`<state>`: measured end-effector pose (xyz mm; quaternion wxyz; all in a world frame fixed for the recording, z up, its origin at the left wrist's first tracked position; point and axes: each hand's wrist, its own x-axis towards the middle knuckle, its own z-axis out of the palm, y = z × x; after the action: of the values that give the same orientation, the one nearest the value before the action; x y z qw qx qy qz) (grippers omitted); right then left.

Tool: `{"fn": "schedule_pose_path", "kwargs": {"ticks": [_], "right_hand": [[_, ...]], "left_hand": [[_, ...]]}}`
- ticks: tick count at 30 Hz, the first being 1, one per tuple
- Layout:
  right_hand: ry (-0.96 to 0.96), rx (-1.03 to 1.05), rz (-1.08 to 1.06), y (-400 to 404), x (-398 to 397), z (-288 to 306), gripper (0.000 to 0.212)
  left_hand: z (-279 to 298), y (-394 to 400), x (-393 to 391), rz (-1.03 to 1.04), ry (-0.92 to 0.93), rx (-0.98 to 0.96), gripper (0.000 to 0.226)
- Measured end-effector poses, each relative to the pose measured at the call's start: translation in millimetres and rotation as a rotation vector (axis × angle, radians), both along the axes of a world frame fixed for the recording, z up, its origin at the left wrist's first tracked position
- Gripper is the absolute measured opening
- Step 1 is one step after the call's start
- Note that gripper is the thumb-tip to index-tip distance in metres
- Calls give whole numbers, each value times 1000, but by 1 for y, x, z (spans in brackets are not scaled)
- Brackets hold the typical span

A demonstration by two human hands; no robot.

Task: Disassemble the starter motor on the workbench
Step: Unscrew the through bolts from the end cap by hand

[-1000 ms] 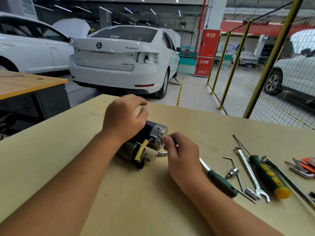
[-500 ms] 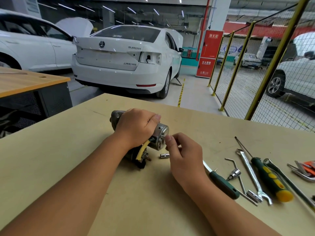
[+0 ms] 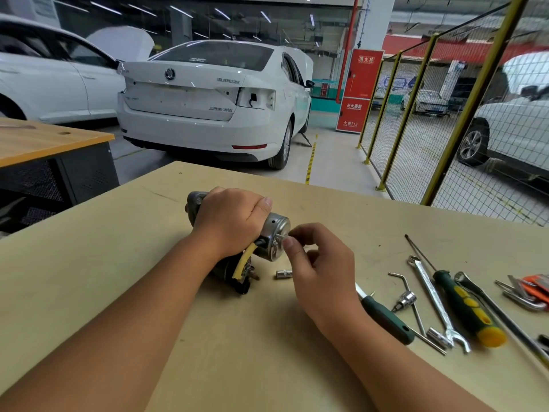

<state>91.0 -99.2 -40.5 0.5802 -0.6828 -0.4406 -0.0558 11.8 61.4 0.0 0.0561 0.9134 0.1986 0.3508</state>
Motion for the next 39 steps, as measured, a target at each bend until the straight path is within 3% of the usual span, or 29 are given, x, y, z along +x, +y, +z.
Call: {"fn": "schedule_pose_path", "kwargs": {"ticks": [3,6,10,13,15,18,23,28,32,34,36,39], "right_hand": [[19,6,35,-2,-3,1,8],[60,-50,-6,0,-2,0,28],[33,-29,33,0,0,0,3],[28,73,51,-2,-6,1,10],[52,50,28,-2,-8,4,1],[62,-29,5,-2,-4,1,16],[26,3,27,-2,-4,3,2],[119,49,68,-2,-7,5,5],[158,-16,20,0,-3,2,20],[133,-9,20,0,-2,2,15],[113,17,62,-1,-2,2,11],[195,98,151,-1,-5,2,22]], "left_hand": [[0,0,0,-1,3,-6,58],[0,-1,1,-1,2,-5,58],[0,1,2,2,2,-1,59],[-1,0,2,-6,-20,0,58],[0,0,1,-6,-19,0,58],[0,-1,1,-5,-21,3,58],[0,-2,1,-8,-13,-3,58],[0,-1,0,-5,-16,-6,57],[1,0,1,-5,7,-7,58],[0,0,1,-5,4,-3,58],[0,1,1,-6,-4,1,58],[0,0,0,-7,-21,2,57]]}}
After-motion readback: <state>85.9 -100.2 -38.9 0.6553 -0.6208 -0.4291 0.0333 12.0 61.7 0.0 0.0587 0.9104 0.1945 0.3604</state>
